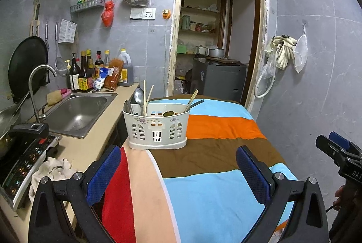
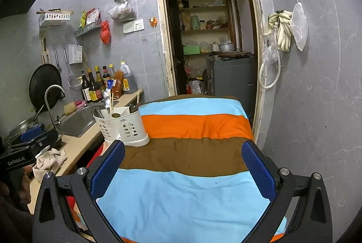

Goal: Organize utensils

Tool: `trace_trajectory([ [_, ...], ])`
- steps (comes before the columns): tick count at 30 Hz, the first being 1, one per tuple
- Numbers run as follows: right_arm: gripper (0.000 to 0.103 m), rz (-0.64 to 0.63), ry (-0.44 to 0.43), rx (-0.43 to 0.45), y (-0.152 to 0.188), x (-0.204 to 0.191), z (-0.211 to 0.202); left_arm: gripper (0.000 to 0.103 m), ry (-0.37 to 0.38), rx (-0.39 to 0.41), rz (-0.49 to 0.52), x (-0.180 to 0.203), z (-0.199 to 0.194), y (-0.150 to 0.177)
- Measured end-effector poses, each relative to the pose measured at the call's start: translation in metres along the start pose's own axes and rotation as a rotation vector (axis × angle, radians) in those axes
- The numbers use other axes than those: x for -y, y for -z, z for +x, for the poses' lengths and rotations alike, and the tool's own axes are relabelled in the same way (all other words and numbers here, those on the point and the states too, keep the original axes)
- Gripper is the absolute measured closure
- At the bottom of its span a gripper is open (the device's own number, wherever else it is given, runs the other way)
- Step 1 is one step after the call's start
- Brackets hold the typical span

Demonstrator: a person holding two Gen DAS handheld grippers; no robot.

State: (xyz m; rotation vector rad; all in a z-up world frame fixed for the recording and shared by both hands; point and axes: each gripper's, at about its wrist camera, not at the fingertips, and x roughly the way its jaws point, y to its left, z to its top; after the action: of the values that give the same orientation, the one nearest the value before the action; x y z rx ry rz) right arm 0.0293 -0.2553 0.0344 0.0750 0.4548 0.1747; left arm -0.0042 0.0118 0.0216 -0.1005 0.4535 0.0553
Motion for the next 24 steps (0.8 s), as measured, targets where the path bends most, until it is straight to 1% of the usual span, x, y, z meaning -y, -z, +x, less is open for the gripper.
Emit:
trace_trajectory([
  [14,0.002,0.000,-0.001,0.006,-0.0020,-0.0032,-0.0037,0.001,-0.015,0.011,-0.008,-0.0041,-0.0047,0.0019],
  [24,0.002,0.000,-0.002,0.006,-0.0024,-0.0018,-0.0031,0.001,-0.013,0.016,-0.002,-0.0044,-0.0059,0.0007],
])
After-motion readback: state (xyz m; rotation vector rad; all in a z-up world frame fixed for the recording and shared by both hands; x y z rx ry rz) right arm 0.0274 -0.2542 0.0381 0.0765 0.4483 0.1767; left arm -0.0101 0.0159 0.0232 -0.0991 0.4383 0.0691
